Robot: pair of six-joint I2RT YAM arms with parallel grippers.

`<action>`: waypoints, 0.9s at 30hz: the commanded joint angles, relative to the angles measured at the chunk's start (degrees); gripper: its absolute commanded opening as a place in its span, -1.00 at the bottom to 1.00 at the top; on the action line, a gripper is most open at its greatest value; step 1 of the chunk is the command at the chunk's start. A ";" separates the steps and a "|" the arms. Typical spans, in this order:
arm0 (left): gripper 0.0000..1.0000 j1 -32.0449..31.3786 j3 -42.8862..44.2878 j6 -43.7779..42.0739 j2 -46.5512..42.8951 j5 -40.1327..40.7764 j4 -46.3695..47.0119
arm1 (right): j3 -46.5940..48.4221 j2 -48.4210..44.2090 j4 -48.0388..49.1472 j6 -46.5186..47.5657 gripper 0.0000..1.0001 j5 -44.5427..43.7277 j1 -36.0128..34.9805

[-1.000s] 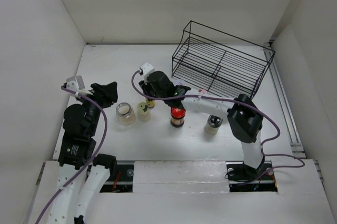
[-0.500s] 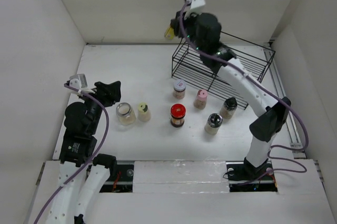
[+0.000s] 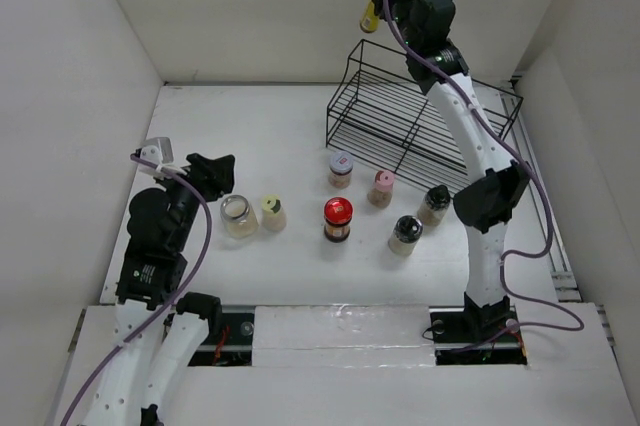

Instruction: Organize the condiment bottles

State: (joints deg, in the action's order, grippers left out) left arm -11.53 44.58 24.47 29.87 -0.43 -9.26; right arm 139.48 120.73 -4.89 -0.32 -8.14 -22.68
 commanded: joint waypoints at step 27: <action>0.21 -0.16 -0.19 -1.79 4.15 -3.27 2.93 | -19.59 -1.20 4.45 -1.00 -0.17 3.48 2.02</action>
State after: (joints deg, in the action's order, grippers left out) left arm -11.53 44.58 24.01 33.58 -2.35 -8.84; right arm 120.84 123.28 -4.80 -1.08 -5.30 -20.34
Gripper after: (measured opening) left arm 0.604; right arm 0.417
